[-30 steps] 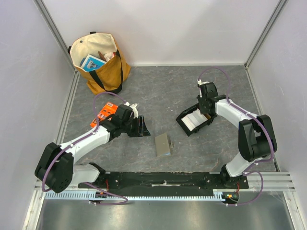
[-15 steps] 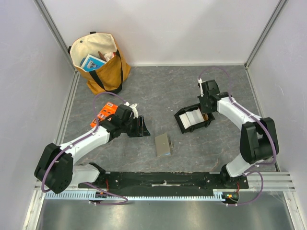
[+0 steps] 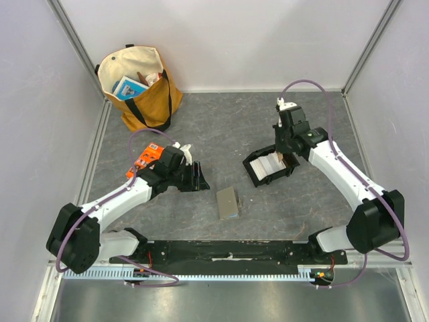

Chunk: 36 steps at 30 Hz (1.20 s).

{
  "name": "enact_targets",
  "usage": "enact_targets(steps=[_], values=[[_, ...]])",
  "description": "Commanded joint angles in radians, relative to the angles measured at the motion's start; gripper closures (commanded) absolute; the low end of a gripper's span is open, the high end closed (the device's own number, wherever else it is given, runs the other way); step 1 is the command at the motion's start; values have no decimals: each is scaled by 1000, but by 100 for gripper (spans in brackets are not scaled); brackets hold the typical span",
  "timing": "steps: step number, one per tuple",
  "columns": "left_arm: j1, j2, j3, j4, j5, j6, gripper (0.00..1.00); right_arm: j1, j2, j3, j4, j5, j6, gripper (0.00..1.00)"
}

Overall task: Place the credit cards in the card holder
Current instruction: Pick up the credit card from the storage box, then insert the credit card into the card holder.

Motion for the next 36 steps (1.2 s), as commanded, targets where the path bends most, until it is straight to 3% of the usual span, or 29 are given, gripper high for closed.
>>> enact_targets(steps=[1,4,12,19,29,36], values=[[-2,-30,14,-3,6,14,44,129,-85,2,-99,88,238,100],[-2,-44,13,-9,-15,4,44,204,-144,-44,-122,37,337,100],[-1,-72,7,-30,-51,-16,44,461,-231,-193,-235,143,487,100],[-1,-86,-1,-40,-54,-29,44,702,-101,-259,-263,298,723,100],[-2,-106,-23,-44,-55,-37,44,747,-21,-339,-88,319,746,100],[-2,-90,-18,-40,-55,-39,44,747,23,-353,-67,333,716,91]])
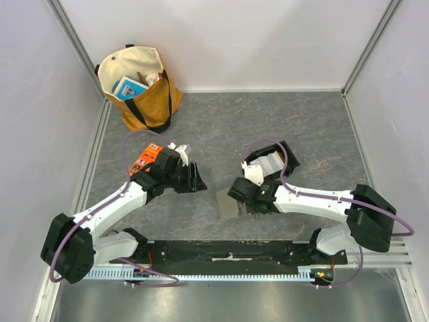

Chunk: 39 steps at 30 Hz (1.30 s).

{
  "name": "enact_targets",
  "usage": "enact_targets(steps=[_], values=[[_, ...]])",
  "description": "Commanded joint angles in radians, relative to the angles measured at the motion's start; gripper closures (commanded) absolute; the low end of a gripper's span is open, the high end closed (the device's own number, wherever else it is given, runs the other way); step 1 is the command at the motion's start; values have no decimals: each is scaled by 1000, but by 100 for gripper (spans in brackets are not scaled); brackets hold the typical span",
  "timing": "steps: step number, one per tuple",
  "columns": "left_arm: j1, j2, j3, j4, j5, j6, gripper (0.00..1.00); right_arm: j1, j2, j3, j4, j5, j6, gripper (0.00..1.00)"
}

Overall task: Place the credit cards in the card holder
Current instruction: Insert the credit card into the card holder.

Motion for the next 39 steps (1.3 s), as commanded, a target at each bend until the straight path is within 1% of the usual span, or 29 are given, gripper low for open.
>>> enact_targets(steps=[1,8,12,15,16,17,21,23,27,31,34,36,37,39], values=[[-1,-1,-2,5,-16,-24,44,5,11,-10,41,44,4,90],[-4,2,-2,7,-13,-24,44,3,17,-18,46,32,0,86],[-1,5,-2,8,-9,-23,44,2,15,-18,44,31,-5,87],[-1,5,-4,8,-7,-24,44,0,14,-12,38,37,-11,93],[-1,5,-4,8,-7,-21,44,-1,12,-4,27,46,-8,98],[-2,2,-2,8,-6,-21,44,0,6,2,20,54,-3,100],[-1,-6,-7,8,-6,-21,44,2,-56,22,15,55,-13,100],[-2,-9,-9,7,-6,-21,44,2,-101,25,38,43,-9,100],[-2,-15,-15,5,-6,-16,44,0,-196,4,151,-8,13,100],[-4,-21,-22,2,-4,-18,46,0,-192,-9,225,-38,30,100],[-2,-29,-27,2,0,-16,63,0,-150,4,221,-38,26,100],[-1,-33,-25,-3,-1,-13,77,-1,-133,4,225,-43,23,100],[-2,-36,-25,-4,-1,-13,87,-1,-127,4,231,-46,18,100],[-2,-41,-27,-7,-6,-13,98,-3,-120,5,233,-45,14,100]])
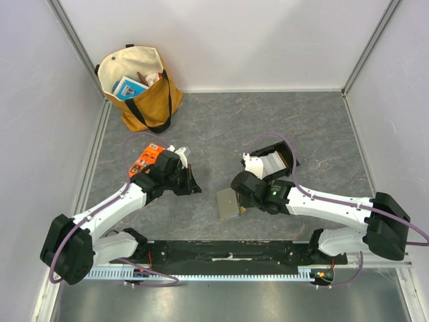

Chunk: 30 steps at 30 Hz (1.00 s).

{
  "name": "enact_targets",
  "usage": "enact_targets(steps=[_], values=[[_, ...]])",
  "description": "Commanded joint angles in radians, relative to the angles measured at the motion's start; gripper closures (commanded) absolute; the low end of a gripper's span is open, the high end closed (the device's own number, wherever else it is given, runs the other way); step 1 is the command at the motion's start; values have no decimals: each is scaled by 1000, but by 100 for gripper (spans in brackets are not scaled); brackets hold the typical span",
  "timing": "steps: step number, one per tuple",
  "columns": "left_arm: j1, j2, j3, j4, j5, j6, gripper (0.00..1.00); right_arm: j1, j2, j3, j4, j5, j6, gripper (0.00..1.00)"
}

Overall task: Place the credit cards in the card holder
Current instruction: Insert the credit card into the card holder.

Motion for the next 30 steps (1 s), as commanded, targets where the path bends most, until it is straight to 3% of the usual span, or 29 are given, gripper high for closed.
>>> enact_targets(steps=[1,18,20,24,27,30], values=[[-1,-38,-6,0,-11,5,98,-8,13,13,40,-1,8,100],[-1,-76,-20,-15,-25,12,98,-39,8,5,175,-149,-7,100],[-1,-79,-13,-18,-25,8,86,-39,2,8,198,-171,-10,100],[-1,-103,-8,-20,-25,-27,52,-36,36,13,239,-231,-6,100],[-1,-122,-9,-20,-23,-49,39,-33,62,1,297,-266,16,100],[-1,-139,-19,-20,-20,-80,35,-28,83,4,322,-281,30,100]])
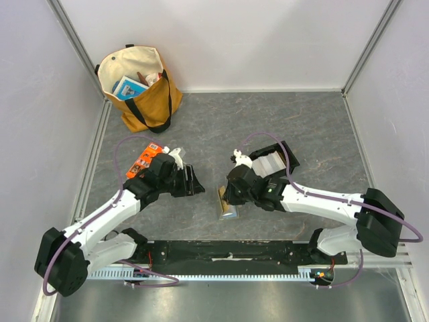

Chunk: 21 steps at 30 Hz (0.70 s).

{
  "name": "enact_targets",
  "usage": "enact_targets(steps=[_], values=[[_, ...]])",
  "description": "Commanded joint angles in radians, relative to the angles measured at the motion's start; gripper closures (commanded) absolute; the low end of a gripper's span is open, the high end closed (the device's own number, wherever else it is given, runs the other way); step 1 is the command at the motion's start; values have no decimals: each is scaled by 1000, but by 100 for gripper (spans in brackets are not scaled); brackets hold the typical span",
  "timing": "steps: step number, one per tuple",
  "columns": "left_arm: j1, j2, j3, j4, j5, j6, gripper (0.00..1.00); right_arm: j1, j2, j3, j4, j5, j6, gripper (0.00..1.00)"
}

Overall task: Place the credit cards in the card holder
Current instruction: Insert the credit card into the card holder.

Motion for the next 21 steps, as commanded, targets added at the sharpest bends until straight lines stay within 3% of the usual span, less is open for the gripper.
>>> enact_targets(steps=[1,12,21], values=[[-1,-42,4,9,6,-66,35,10,36,8,95,-52,35,100],[-1,-76,-49,26,47,-104,32,36,151,17,161,-64,88,100],[-1,-71,-135,78,115,-144,34,39,149,12,143,-31,86,100]])
